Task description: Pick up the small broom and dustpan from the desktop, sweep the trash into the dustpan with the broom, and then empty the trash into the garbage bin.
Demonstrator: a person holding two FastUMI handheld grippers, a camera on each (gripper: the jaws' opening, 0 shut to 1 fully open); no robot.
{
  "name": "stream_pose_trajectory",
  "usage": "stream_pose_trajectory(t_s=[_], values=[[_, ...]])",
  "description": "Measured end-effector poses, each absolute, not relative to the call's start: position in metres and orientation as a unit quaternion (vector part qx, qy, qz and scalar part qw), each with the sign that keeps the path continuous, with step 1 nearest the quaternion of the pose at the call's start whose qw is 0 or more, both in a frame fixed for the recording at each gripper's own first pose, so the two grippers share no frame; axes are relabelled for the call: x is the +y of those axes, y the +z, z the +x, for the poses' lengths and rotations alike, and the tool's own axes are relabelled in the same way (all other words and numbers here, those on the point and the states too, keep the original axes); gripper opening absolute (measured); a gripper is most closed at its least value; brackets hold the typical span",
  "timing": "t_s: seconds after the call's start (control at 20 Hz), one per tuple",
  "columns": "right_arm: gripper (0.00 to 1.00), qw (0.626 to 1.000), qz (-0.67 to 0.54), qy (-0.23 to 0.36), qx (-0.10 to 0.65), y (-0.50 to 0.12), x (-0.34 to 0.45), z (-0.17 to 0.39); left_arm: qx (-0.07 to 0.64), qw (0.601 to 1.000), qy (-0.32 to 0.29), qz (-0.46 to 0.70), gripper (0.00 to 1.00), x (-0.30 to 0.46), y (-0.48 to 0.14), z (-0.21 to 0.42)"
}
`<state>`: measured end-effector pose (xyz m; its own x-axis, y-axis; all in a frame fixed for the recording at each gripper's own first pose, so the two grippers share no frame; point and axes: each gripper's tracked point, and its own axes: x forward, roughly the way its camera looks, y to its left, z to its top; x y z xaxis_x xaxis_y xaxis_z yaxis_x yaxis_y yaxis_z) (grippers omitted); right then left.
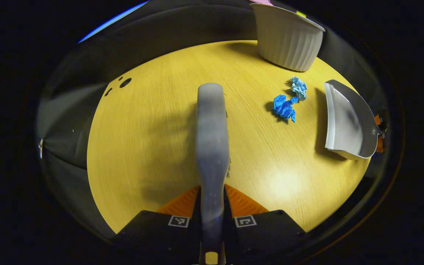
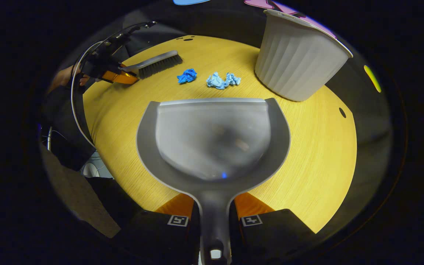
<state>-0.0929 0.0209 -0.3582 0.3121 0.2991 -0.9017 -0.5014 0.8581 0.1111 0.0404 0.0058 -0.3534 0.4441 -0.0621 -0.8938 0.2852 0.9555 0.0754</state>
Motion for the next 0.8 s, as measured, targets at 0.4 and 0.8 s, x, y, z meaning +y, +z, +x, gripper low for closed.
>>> stream_pose_trajectory(t_s=[0.4,0.8], values=[[0.37,0.782,-0.105,0.257,0.557,-0.354,0.014,-0.081,0.507,0.839,-0.154,0.126,0.3,-0.035,-0.338,0.078],[0.37,0.776,-0.124,0.271,0.556,-0.362,0.016,-0.073,0.51,0.827,-0.203,0.12,0.3,-0.083,-0.339,0.106]])
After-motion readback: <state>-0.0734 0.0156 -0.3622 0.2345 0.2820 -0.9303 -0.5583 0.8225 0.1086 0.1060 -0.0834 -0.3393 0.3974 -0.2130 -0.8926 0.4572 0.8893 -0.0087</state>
